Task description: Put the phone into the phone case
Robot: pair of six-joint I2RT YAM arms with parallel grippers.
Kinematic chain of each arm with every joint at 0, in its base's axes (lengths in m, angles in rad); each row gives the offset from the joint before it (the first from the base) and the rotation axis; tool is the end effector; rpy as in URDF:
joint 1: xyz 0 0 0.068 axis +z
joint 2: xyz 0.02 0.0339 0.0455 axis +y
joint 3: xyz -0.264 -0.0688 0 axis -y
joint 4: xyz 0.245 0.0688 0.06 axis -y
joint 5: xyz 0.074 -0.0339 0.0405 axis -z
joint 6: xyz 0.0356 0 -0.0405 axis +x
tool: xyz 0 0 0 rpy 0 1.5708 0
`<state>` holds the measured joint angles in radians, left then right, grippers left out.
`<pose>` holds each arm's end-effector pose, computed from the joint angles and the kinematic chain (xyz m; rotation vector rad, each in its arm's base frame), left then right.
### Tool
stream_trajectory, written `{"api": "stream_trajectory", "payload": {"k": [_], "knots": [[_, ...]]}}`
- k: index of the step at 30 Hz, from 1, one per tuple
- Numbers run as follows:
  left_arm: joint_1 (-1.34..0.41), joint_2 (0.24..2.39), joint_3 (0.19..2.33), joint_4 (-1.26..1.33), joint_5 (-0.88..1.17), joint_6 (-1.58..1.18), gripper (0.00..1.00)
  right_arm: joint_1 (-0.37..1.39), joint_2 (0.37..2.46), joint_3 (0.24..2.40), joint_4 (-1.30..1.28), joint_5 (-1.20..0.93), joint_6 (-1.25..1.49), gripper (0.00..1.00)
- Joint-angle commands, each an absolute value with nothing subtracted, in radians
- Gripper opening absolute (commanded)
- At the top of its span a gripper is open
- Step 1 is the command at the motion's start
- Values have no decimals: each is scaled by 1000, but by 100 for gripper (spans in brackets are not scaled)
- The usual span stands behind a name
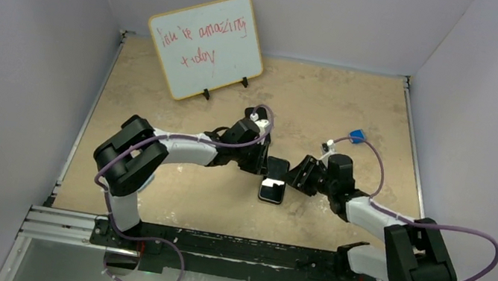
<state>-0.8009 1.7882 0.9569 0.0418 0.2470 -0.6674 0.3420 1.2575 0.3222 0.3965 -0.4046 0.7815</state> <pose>0.2463 -0.2665 0.1537 0.3012 2.5448 -0.9419 0.2063 0.0883 0.1483 0.2343 2.2469 1.0676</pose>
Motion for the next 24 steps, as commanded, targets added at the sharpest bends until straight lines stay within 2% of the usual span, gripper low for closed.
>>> {"api": "stream_trajectory", "payload": {"k": [1, 9, 18, 24], "knots": [[-803, 1829, 1015, 56, 208, -627, 23, 347, 1278, 343, 394, -364, 788, 51], [-810, 1872, 992, 111, 294, -577, 5, 347, 1400, 355, 530, -456, 792, 53], [-801, 1804, 877, 156, 317, -605, 5, 347, 1413, 303, 895, -665, 908, 55], [-793, 1774, 836, 193, 359, -639, 6, 347, 1410, 256, 1081, -713, 1005, 58]]}}
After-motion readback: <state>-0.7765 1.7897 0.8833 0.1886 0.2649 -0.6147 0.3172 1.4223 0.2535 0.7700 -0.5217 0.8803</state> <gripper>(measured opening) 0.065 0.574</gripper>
